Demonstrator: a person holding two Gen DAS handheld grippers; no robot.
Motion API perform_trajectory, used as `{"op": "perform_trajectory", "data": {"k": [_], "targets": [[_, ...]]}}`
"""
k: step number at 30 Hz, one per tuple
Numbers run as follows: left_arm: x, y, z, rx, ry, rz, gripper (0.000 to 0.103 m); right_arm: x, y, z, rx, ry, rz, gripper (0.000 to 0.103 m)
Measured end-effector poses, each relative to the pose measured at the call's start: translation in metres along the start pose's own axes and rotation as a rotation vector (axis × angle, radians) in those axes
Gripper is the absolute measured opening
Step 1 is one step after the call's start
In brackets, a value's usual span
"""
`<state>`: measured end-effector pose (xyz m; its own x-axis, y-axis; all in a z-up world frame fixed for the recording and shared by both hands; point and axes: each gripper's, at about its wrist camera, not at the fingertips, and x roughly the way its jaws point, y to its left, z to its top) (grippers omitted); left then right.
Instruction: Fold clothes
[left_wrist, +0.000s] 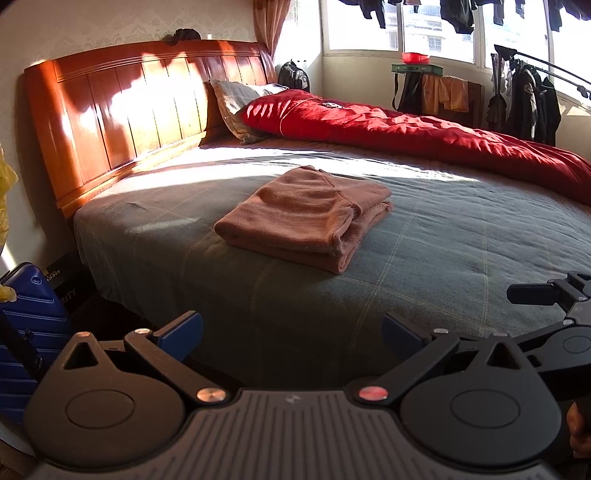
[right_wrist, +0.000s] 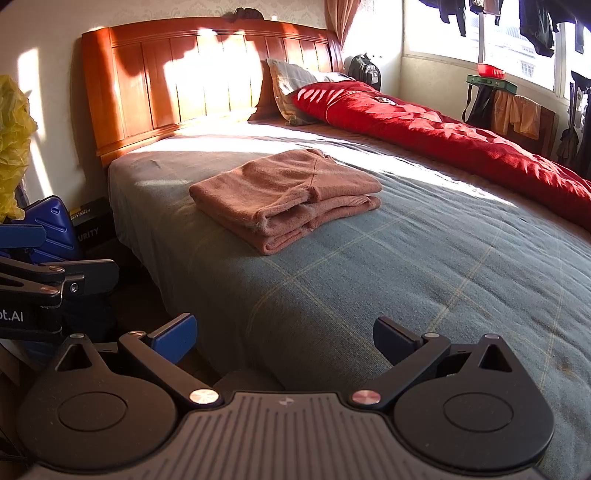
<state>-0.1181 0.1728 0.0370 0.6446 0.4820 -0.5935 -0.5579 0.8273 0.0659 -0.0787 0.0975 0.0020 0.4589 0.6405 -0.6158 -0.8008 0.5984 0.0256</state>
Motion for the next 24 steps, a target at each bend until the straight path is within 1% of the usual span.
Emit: {"op": "perform_trajectory", "data": {"k": [24], "targets": [[-0.0014,-0.0005,-0.0007,0.0,0.0,0.006,0.102,-0.0019,-0.0014,-0.0006,0.0,0.0,0.005,0.103]]}}
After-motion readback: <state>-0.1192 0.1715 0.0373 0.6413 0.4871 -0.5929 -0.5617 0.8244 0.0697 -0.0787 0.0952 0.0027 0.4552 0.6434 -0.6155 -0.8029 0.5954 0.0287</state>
